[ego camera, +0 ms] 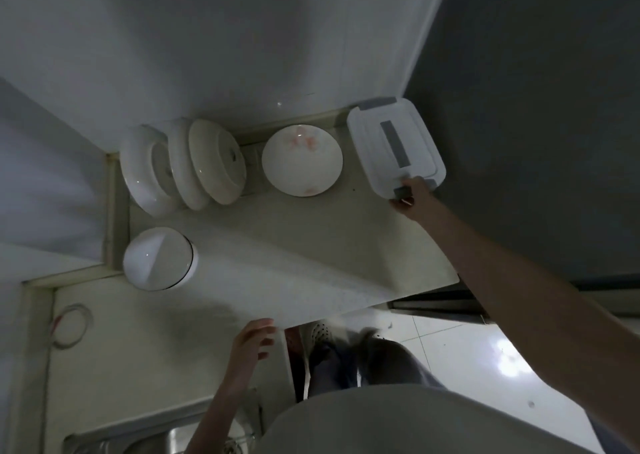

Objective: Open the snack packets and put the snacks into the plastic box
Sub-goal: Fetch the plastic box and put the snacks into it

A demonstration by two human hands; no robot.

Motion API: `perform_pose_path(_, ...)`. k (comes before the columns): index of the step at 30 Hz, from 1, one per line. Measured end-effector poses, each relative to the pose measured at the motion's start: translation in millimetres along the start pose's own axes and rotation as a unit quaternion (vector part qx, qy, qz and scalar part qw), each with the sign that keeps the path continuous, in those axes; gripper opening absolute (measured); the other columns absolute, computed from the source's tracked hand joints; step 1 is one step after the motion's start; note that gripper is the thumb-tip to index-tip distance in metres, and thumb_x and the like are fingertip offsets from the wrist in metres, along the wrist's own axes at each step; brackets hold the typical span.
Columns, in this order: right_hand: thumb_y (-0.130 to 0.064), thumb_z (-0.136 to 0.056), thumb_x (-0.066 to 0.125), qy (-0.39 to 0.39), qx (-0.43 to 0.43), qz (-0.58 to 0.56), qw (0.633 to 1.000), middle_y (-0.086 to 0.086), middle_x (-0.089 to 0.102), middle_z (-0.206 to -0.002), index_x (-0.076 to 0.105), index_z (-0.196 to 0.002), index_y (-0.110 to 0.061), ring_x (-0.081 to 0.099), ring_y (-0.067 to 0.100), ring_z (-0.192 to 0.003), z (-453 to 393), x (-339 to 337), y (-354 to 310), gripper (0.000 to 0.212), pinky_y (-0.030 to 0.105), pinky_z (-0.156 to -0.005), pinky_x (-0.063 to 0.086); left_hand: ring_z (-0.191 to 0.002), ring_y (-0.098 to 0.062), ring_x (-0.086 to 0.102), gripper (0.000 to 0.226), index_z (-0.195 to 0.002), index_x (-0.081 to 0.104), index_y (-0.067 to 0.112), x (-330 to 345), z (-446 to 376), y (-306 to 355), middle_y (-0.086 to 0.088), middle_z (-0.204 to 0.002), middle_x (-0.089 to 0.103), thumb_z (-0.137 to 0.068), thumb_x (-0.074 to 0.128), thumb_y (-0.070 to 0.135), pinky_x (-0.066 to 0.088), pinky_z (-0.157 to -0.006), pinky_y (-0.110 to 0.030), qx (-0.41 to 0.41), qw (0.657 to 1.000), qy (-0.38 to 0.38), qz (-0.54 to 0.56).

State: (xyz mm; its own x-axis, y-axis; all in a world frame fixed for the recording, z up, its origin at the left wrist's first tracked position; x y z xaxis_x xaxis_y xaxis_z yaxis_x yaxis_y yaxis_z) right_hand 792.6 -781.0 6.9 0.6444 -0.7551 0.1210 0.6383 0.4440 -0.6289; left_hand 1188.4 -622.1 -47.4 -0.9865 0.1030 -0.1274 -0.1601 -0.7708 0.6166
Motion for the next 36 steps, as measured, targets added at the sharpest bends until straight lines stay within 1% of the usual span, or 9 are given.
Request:
perform_pose_path(4,-0.002,-0.086,0.053,-0.004,-0.044,0.032,0.999,0.008,0.055,-0.085,0.05,-0.107,-0.007,0.053,0.026,-0.093,0,-6,0,0.022,0.046,-0.087,0.054,-0.072,-0.024,0.057,0.018,-0.101,0.063,0.006,6,11,-6,-0.011,-0.089,0.067,-0.092,0.051,-0.005,0.038,-0.063,-0.028,-0.016,0.999,0.019,0.022)
perform_pose_path(8,-0.012,-0.087,0.058,-0.001,-0.047,0.016,0.999,0.007,0.055,-0.094,0.053,-0.092,-0.01,0.054,0.026,-0.097,7,-31,20,0.007,0.044,-0.08,0.056,-0.071,-0.024,0.054,0.022,-0.096,0.062,0.008,21,30,-3,-0.01,-0.085,0.064,-0.093,0.046,-0.008,0.036,-0.063,-0.028,-0.011,0.999,0.029,0.045)
perform_pose_path(13,-0.029,-0.093,0.057,0.007,0.019,-0.01,1.0,0.015,0.053,-0.106,0.051,-0.097,-0.005,0.057,0.028,-0.089,23,-71,29,0.025,0.047,-0.091,0.051,-0.071,-0.023,0.058,0.026,-0.095,0.065,0.011,43,55,-3,-0.008,-0.084,0.066,-0.094,0.045,-0.005,0.039,-0.063,-0.029,0.006,0.998,0.052,0.04)
perform_pose_path(17,-0.033,-0.094,0.054,-0.03,0.059,-0.024,0.997,0.009,0.054,-0.085,0.053,-0.085,-0.006,0.055,0.02,-0.074,55,-104,28,0.029,0.038,-0.066,0.06,-0.069,-0.021,0.059,0.023,-0.096,0.065,0.009,67,79,-8,-0.003,-0.076,0.068,-0.093,0.048,-0.006,0.044,-0.063,-0.028,0.015,0.997,0.074,0.033)
perform_pose_path(20,-0.032,-0.093,0.055,-0.06,0.066,0.032,0.995,0.005,0.049,-0.074,0.05,-0.076,-0.011,0.049,0.016,-0.068,78,-132,30,0.027,0.042,-0.073,0.058,-0.074,-0.025,0.058,0.022,-0.096,0.063,0.007,85,105,-8,-0.01,-0.082,0.065,-0.093,0.046,-0.007,0.044,-0.068,-0.031,0.038,0.994,0.079,0.068)
perform_pose_path(24,-0.022,-0.093,0.055,-0.13,0.057,0.165,0.976,0.006,0.053,-0.079,0.053,-0.085,-0.011,0.053,0.016,-0.071,106,-152,41,0.014,0.046,-0.08,0.051,-0.077,-0.022,0.059,0.018,-0.108,0.056,0.004,106,144,-9,-0.012,-0.091,0.061,-0.095,0.045,-0.003,0.045,-0.069,-0.029,0.081,0.982,0.111,0.131)
perform_pose_path(27,-0.016,-0.091,0.056,-0.211,0.019,0.324,0.922,0.009,0.06,-0.079,0.059,-0.088,-0.007,0.059,0.019,-0.07,123,-152,53,0.01,0.04,-0.068,0.055,-0.064,-0.008,0.063,0.022,-0.116,0.05,0.003,112,162,-11,-0.013,-0.092,0.059,-0.097,0.04,-0.003,0.05,-0.057,-0.018,0.114,0.965,0.157,0.179)
perform_pose_path(31,-0.016,-0.087,0.062,-0.325,-0.03,0.511,0.795,0.008,0.067,-0.081,0.063,-0.099,-0.011,0.064,0.021,-0.074,144,-143,73,0.013,0.04,-0.069,0.058,-0.076,-0.014,0.063,0.027,-0.106,0.062,0.012,107,194,-28,-0.004,-0.088,0.067,-0.103,0.037,0.02,0.053,-0.058,-0.024,0.108,0.918,0.256,0.284)
perform_pose_path(36,-0.016,-0.082,0.063,-0.457,-0.083,0.586,0.664,-0.006,0.068,-0.089,0.062,-0.094,-0.029,0.065,0.008,-0.076,178,-129,106,0.018,0.021,-0.053,0.052,-0.105,-0.022,0.064,0.042,-0.117,0.067,0.015,104,232,-99,-0.009,-0.112,0.071,-0.1,0.043,0.044,0.049,-0.094,-0.041,0.077,0.891,0.321,0.31)
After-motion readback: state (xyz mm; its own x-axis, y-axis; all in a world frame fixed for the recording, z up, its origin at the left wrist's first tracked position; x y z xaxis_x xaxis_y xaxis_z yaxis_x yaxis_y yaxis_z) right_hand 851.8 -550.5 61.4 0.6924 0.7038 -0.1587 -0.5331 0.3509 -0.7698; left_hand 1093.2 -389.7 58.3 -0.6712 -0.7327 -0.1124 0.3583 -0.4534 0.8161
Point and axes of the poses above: each hand's wrist, its own z-axis away from the middle knuckle, its own x-axis out of the palm, y = z × x, the point moved 3 cm from there along -z, towards the middle knuckle
